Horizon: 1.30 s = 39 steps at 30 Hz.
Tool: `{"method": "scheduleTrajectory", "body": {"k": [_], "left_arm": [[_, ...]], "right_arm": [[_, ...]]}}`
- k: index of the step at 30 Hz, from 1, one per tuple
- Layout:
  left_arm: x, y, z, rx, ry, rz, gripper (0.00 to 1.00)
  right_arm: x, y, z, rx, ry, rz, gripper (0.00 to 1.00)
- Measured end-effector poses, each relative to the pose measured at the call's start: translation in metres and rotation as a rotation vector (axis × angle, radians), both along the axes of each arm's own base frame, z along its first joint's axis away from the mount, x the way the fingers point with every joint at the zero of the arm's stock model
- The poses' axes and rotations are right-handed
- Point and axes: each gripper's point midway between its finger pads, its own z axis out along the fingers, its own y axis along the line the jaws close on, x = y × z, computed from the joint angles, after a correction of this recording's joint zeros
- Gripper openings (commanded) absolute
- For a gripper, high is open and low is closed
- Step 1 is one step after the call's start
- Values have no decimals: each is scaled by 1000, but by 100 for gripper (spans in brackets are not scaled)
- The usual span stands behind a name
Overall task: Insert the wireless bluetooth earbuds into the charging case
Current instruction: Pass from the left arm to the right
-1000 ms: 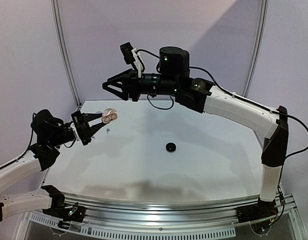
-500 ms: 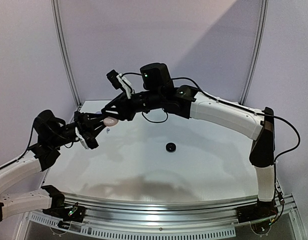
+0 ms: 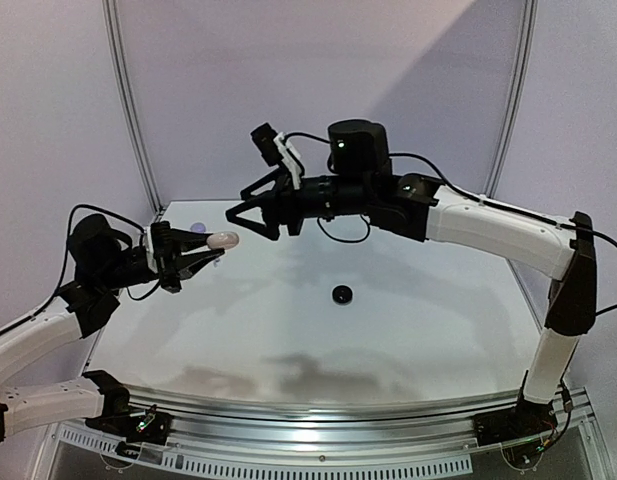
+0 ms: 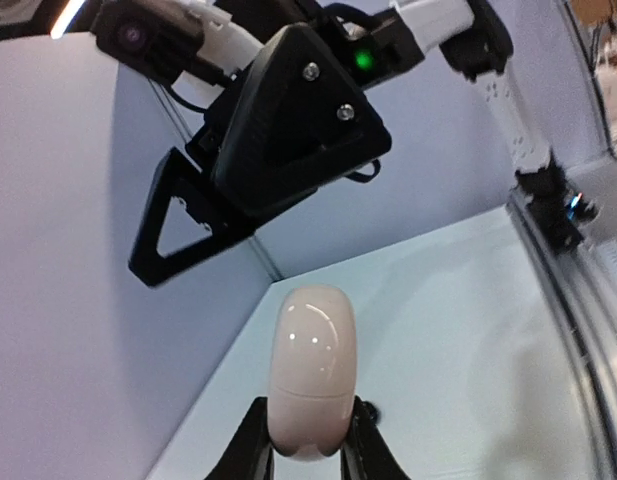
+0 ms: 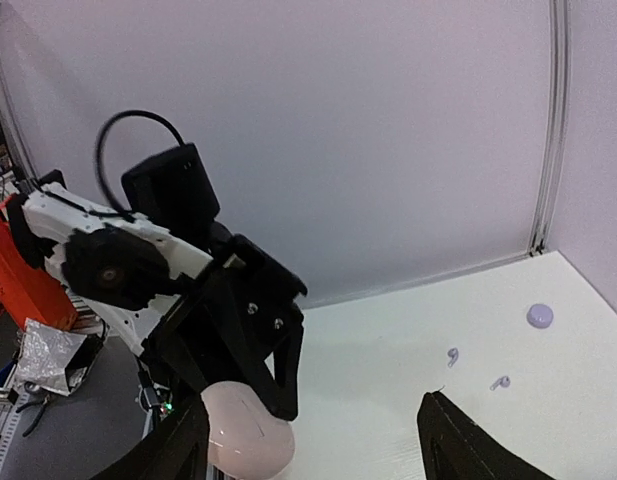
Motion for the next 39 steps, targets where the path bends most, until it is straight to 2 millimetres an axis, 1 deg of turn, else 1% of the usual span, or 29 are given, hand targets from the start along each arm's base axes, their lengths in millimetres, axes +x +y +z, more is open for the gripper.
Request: {"method": "scheduleTrajectory", "body": {"k": [1,3,5,7,10,13,17,21,28,31,32,33,35,39], "left_arm": [[-4,-1,4,-37,68,-30,0],[-7,-3,11,-107,190,-69,0],[-9,-3,17,-164,287,-95,0],[-9,-3,21,-202,355,-107,0],[-10,-2,28,-249,425,-123,0],[-10,-1,32,-275,462,-130,0],[-10,-1,34,-292,488,-138,0],[-11,-1,36,-300,495,-143,0],[-12,-1,36,-308,520,-154,0],[-12,-1,37,-309,520,-155,0],[-12,-1,37,-309,519,-155,0],[-12,-1,37,-310,520,-155,0],[-12,-1,37,-311,521,-154,0],[-10,0,37,-316,517,-142,0]], "right_arm": [[-2,-5,12,34,-20,5,72],[-6,-9,29,80,-44,20,71],[-11,-9,38,112,-63,41,67],[-18,-6,38,112,-67,64,61],[-27,1,30,100,-67,103,53],[-33,8,21,83,-59,132,43],[-36,13,10,52,-41,156,32],[-36,16,9,44,-35,167,20],[-38,17,11,45,-52,189,7],[-38,16,11,45,-56,190,7],[-38,16,11,45,-56,190,11],[-38,16,11,45,-57,190,19],[-38,16,11,45,-59,190,27],[-38,17,10,39,-53,186,32]]}}
